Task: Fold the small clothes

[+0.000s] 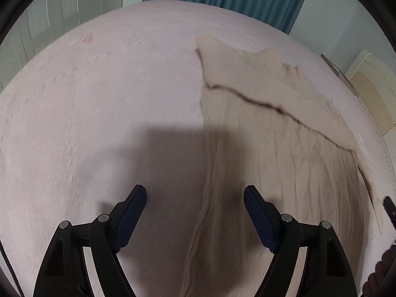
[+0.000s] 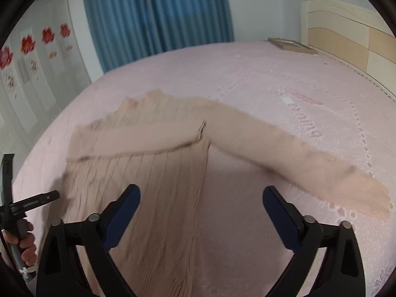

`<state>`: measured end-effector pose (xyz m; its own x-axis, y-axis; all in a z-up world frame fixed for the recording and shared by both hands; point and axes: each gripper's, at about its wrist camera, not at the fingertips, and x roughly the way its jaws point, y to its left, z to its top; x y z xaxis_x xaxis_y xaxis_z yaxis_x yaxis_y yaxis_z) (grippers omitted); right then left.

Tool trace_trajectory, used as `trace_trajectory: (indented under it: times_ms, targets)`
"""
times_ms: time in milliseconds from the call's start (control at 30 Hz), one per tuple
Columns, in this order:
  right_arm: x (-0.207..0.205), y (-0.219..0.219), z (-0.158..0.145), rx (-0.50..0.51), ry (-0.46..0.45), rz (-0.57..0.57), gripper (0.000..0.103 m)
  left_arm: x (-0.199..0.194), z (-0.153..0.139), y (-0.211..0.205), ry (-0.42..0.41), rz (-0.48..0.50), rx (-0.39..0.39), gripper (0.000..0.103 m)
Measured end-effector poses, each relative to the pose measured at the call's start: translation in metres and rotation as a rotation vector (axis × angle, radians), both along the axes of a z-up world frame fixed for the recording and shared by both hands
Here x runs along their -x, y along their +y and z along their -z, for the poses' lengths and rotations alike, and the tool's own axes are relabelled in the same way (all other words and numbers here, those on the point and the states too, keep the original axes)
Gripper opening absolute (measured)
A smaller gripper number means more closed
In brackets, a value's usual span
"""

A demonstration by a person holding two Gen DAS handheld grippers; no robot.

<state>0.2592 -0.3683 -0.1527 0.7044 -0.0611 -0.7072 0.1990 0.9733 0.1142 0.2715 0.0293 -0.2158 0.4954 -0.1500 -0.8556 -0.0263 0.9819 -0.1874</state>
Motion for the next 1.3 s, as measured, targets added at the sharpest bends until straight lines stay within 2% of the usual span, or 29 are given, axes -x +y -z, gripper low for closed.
trace_trajectory:
  times_ms: [67,200,333,433,500,533,567,600,633,700,900,1100,1300]
  targets:
    - [0.007,0.005,0.008,-0.010,0.044,-0.015,0.084,0.017,0.000,0.001,-0.007,0.028,-0.014,0.076]
    - [0.028,0.007,0.025,-0.118,0.128,-0.035,0.068,0.057,-0.003,-0.002,0.014,0.086,-0.014,0.070]
    - [0.057,0.019,0.044,-0.176,0.204,-0.048,0.065,0.088,-0.004,-0.011,-0.007,0.137,-0.096,0.065]
    - [0.064,0.033,0.053,-0.153,0.237,-0.070,0.065,0.099,-0.005,-0.010,-0.022,0.119,-0.087,0.062]
    - [0.064,0.047,0.056,-0.065,0.251,-0.076,0.065,0.102,-0.006,-0.006,-0.027,0.097,-0.089,0.055]
    - [0.064,0.051,0.057,-0.037,0.253,-0.077,0.063,0.100,-0.006,-0.005,-0.028,0.095,-0.090,0.042]
    - [0.066,0.054,0.057,-0.026,0.249,-0.075,0.061,0.100,-0.007,-0.004,-0.031,0.103,-0.078,0.021]
    - [0.067,0.055,0.058,-0.032,0.245,-0.078,0.049,0.099,-0.007,-0.002,-0.023,0.119,-0.045,0.013]
    - [0.068,0.056,0.058,-0.055,0.236,-0.091,0.030,0.098,-0.006,-0.001,-0.016,0.121,-0.024,0.011]
    - [0.071,0.056,0.057,-0.098,0.229,-0.118,0.010,0.100,-0.006,0.004,-0.020,0.109,0.005,0.009]
    - [0.082,0.050,0.048,-0.128,0.199,-0.133,0.008,0.114,-0.011,0.010,-0.026,0.119,0.032,0.007]
    - [0.098,0.046,0.037,-0.156,0.171,-0.118,0.005,0.138,-0.017,0.017,-0.032,0.144,0.008,0.006]
    - [0.110,0.042,0.031,-0.179,0.157,-0.112,0.004,0.146,-0.025,0.022,-0.038,0.124,0.029,0.006]
